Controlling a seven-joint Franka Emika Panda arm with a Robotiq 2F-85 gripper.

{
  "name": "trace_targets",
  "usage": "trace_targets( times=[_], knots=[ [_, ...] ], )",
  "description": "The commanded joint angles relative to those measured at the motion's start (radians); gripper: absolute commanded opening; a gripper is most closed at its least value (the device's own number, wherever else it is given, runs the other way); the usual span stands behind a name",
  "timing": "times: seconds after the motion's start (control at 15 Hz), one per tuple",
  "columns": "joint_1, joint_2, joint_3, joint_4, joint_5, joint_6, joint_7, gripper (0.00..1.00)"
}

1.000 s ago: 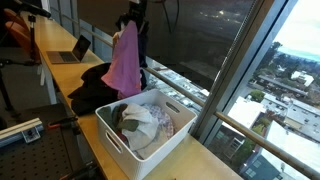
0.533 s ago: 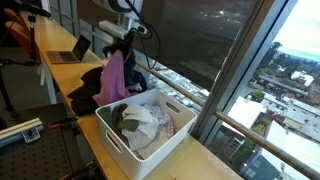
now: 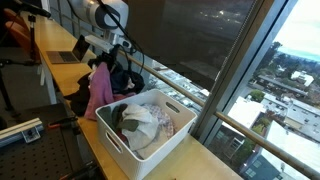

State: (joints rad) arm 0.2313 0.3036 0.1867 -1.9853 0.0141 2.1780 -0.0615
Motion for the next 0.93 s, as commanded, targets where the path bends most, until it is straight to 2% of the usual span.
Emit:
trace_targets(
  times=[0.0,0.33,0.53,0.87],
  knots=[
    [0.063,0.059,0.032,0.038,-0.056,0.037,0.064,0.00],
    [0.117,0.133,0.063,0.144,-0.044,0.016,0.092,0.00],
    [0.126,0.155,0.066,0.200,-0.044,0.011,0.090,0.00],
    [0.034,0.126,0.039,0.250,0.018,-0.036,0.038,0.00]
  ],
)
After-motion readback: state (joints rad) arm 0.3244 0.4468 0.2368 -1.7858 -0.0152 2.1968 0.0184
